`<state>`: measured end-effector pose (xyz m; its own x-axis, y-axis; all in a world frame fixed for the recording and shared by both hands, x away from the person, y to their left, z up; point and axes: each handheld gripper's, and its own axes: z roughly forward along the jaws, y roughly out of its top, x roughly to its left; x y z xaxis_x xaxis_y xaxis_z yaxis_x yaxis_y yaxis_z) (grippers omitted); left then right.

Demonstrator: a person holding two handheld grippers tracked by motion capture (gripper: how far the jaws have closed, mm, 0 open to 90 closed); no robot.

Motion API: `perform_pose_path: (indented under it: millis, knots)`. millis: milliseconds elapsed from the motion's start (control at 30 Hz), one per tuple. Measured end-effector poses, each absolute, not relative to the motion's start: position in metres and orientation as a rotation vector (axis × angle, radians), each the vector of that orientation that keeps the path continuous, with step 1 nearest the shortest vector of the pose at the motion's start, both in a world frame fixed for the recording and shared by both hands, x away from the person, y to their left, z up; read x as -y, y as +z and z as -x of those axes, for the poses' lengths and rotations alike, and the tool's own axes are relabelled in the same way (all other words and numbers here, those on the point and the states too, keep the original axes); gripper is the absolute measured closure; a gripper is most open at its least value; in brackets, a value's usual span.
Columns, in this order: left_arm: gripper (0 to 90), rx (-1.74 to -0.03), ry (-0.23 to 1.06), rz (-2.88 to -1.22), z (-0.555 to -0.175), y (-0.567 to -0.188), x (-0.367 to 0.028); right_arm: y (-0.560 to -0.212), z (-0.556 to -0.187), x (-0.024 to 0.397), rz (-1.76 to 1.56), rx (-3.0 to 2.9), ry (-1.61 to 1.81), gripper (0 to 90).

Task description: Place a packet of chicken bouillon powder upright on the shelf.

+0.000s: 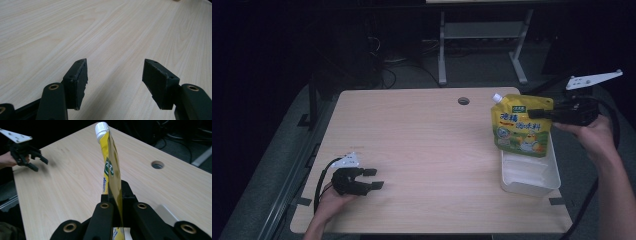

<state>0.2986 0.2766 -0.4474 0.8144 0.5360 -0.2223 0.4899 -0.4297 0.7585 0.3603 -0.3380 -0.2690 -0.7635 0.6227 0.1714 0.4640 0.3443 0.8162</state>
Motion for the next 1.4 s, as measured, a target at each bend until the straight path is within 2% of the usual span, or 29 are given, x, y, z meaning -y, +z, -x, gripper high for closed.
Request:
perform_pose_path:
  millis: [367, 600, 1233, 1300, 1400]
  knots:
    - [36.7, -0.756, 0.058, -2.108, -0.299, -0.449, -0.275, -0.286, -0.364, 0.363, -1.073, -2.379, 1.341, 89.6]
    - [36.7, -0.761, 0.053, -2.105, -0.299, -0.449, -0.276, -0.308, -0.372, 0.357, -1.081, -2.399, 1.342, 89.6]
    - [36.7, -0.767, 0.043, -2.097, -0.299, -0.451, -0.277, -0.332, -0.378, 0.347, -1.093, -2.431, 1.413, 89.5]
    - [36.7, -0.767, 0.043, -2.096, -0.299, -0.451, -0.277, -0.333, -0.378, 0.349, -1.100, -2.421, 1.415, 89.1]
    - [36.8, -0.766, 0.040, -2.099, -0.299, -0.452, -0.276, -0.332, -0.377, 0.352, -1.107, -2.400, 1.411, 82.7]
